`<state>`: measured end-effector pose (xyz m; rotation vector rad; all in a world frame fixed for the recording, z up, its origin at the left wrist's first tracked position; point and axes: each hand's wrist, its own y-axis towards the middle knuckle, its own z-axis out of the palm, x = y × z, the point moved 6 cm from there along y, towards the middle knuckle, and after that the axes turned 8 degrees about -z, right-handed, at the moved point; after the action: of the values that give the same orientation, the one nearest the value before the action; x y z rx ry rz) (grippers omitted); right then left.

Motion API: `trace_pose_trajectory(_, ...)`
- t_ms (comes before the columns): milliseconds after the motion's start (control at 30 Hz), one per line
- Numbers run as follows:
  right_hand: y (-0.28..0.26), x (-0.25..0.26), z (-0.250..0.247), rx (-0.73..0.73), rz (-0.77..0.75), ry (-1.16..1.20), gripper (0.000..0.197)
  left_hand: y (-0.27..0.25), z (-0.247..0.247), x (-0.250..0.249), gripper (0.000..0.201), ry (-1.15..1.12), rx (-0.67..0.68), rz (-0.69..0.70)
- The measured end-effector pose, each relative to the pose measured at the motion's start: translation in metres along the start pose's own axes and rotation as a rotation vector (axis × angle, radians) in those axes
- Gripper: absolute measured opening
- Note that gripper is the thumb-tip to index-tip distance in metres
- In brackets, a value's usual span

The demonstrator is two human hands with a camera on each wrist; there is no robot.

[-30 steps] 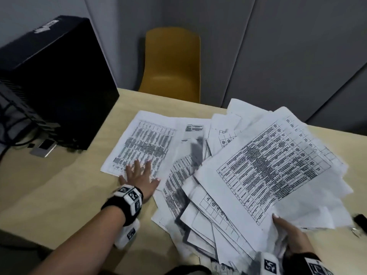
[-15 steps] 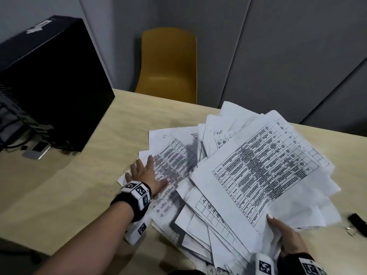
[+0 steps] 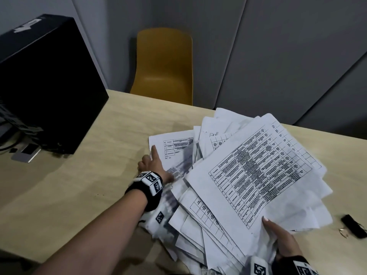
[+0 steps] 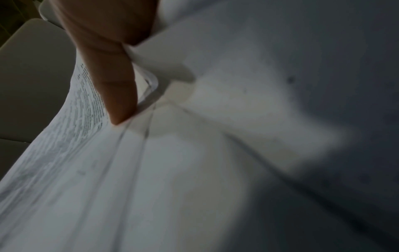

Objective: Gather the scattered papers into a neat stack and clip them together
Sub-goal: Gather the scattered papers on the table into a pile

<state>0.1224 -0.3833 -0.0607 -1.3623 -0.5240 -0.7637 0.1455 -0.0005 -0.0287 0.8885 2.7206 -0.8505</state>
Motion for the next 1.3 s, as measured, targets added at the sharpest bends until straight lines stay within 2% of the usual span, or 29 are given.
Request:
trace_pose_trajectory(200, 0.002, -0.002, -0.003, -0.033, -0.017, 0.013, 0.022, -0.007, 0.014, -0.003, 0.119, -0.086, 0.065, 0.042)
trace_pose_trajectory(333, 0.001, -0.006, -0.004, -0.05, 0.004, -0.004, 0.037, -0.014, 0.013, -0.005, 0.088, 0.114, 0.08, 0.139)
trace_pose_trajectory(367, 0.0, -0.004, -0.003, -0.059, -0.008, -0.012, 0.036, -0.014, 0.01, -0.008, 0.088, 0.185, 0.063, 0.157)
trace_pose_trajectory(467, -0.005, 0.004, 0.001, -0.067, -0.013, -0.037, 0.018, -0.004, -0.002, -0.028, 0.115, 0.264, 0.023, 0.264)
trace_pose_trajectory(567, -0.01, 0.007, 0.003, -0.08, -0.02, -0.025, 0.022, 0.006, -0.009, -0.05, 0.118, 0.314, 0.063, 0.371)
trace_pose_trajectory(667, -0.004, -0.002, -0.002, -0.071, 0.027, -0.031, 0.091, 0.013, 0.001, -0.051, 0.109, 0.467, 0.152, 0.348)
trace_pose_trajectory(700, -0.003, -0.005, -0.003, -0.076, 0.045, -0.015, 0.101, 0.011, 0.007, -0.049, 0.103, 0.531, 0.164, 0.335)
trace_pose_trajectory(733, -0.002, -0.008, -0.004, -0.07, 0.063, -0.021, 0.103, 0.008, 0.011, -0.046, 0.096, 0.583, 0.154, 0.33)
trace_pose_trajectory(867, 0.002, -0.009, -0.004, -0.039, 0.063, -0.009, 0.079, -0.02, 0.026, -0.037, 0.058, 0.756, 0.023, 0.448)
trace_pose_trajectory(933, -0.001, -0.005, 0.0, -0.01, 0.047, 0.008, 0.05, -0.03, 0.026, -0.03, 0.055, 0.74, -0.032, 0.509)
trace_pose_trajectory(967, -0.002, -0.003, 0.002, 0.005, 0.039, 0.026, 0.038, -0.03, 0.021, -0.026, 0.057, 0.654, -0.052, 0.509)
trace_pose_trajectory(1000, -0.002, -0.003, 0.003, 0.018, 0.038, 0.042, 0.034, -0.027, 0.016, -0.023, 0.062, 0.537, -0.055, 0.474)
trace_pose_trajectory(1067, -0.002, -0.006, 0.002, 0.029, 0.048, 0.054, 0.043, -0.021, 0.011, -0.018, 0.076, 0.379, -0.015, 0.367)
trace_pose_trajectory(1133, -0.004, -0.006, 0.0, -0.001, 0.044, 0.04, 0.048, -0.024, 0.011, -0.019, 0.082, 0.356, 0.012, 0.306)
trace_pose_trajectory(1200, -0.004, -0.005, -0.001, -0.015, 0.039, 0.026, 0.041, -0.031, 0.016, -0.019, 0.077, 0.362, 0.083, 0.299)
trace_pose_trajectory(1300, -0.007, -0.003, 0.003, -0.001, 0.052, 0.03, 0.032, -0.045, 0.028, -0.009, 0.06, 0.227, 0.288, 0.254)
